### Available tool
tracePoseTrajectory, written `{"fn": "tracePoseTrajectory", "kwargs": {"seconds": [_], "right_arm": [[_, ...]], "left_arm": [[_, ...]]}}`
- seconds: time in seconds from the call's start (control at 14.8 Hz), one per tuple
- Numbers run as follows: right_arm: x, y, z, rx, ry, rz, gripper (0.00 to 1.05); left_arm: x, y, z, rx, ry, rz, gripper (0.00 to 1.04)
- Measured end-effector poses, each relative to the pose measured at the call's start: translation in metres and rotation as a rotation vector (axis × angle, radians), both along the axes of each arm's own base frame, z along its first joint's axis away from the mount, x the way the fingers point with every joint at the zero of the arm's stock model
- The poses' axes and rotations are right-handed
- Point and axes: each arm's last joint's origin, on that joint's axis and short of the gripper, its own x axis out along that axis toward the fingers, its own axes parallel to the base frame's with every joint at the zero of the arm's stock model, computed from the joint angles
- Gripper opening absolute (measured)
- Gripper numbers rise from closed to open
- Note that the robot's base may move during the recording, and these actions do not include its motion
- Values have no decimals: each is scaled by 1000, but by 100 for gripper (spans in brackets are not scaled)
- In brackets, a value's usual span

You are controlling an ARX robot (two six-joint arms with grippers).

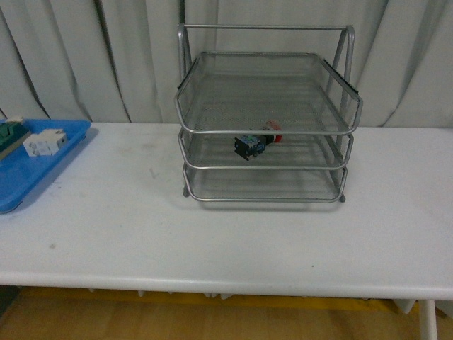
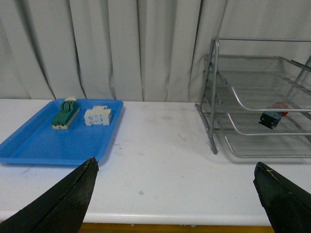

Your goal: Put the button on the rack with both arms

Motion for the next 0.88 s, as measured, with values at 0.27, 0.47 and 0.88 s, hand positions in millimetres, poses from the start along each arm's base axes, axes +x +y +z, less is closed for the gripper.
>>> {"fn": "tracePoseTrajectory", "kwargs": {"seconds": [0.27,0.47,0.88], "right_arm": [[-13,0,-15,-6,-3,0,2],[-20,0,-25,-6,17,0,2],[-30,0,-34,-7,-6,-2,2]], "left_arm": [[0,0,0,0,1,0,98],[0,0,0,0,1,0,98],[0,0,0,0,1,0,98]]}}
